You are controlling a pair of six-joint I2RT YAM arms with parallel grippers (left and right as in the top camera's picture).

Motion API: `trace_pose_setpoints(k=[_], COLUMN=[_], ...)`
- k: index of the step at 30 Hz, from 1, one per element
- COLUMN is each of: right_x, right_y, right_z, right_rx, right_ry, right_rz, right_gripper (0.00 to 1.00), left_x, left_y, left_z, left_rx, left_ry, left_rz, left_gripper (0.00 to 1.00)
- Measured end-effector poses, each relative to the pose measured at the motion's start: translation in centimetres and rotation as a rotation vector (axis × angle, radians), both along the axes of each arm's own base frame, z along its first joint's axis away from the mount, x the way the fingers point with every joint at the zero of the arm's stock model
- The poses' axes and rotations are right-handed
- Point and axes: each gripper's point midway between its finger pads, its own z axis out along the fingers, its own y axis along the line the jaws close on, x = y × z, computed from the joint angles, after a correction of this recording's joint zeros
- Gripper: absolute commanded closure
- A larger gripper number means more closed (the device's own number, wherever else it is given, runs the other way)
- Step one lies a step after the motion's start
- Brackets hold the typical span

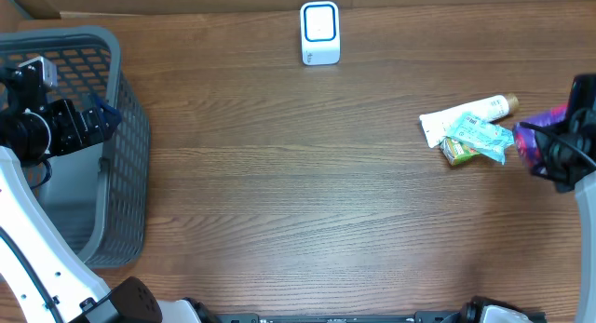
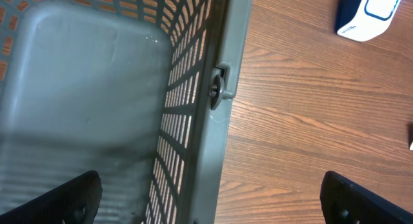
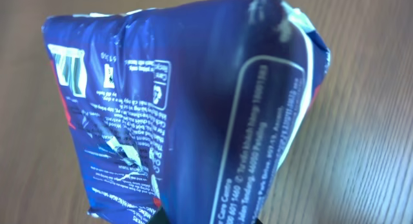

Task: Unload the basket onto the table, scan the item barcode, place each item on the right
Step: 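Carry the Carefree pack right and lower it beside the carton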

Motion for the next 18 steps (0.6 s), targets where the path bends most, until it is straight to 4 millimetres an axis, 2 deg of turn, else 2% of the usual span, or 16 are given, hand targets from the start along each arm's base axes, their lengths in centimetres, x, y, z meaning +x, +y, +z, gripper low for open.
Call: trace_pose_setpoints(k=[4, 6, 7, 9, 11, 15, 18], right_x=[-0.7, -1.1, -1.2, -1.1, -0.8, -0.4, 0.5], right_y=[0.1, 0.4, 0.4, 0.5, 0.5, 0.5, 0.7], right_z=[-4.1, -5.4, -5.7, -6.0, -6.0, -5.9, -5.7], right_rx=[0.063, 0.081, 0.086, 0.093, 0.093, 0.1, 0.102], right_ry=[0.036, 0.049, 0.051, 0.042, 0.032, 0.011, -0.012], right_rz=[-0.064, -0.076, -0.082, -0.094, -0.085, -0.086, -0.032], right_gripper=[0.86, 0.82, 0.75, 0.58, 0.34, 0.18, 0.15], left_x=[0.0, 0.0, 0.0, 0.0, 0.0, 0.0, 0.0], left_y=[0.0, 0.0, 0.0, 0.0, 0.0, 0.0, 0.0], left_z=[0.0, 0.0, 0.0, 0.0, 0.0, 0.0, 0.0], left_rx=[0.0, 0.0, 0.0, 0.0, 0.0, 0.0, 0.0], left_ry=[0.0, 0.0, 0.0, 0.0, 0.0, 0.0, 0.0], left_rz=[0.0, 0.0, 0.0, 0.0, 0.0, 0.0, 0.0], left_gripper=[0.0, 0.0, 0.0, 0.01, 0.01, 0.01, 0.0])
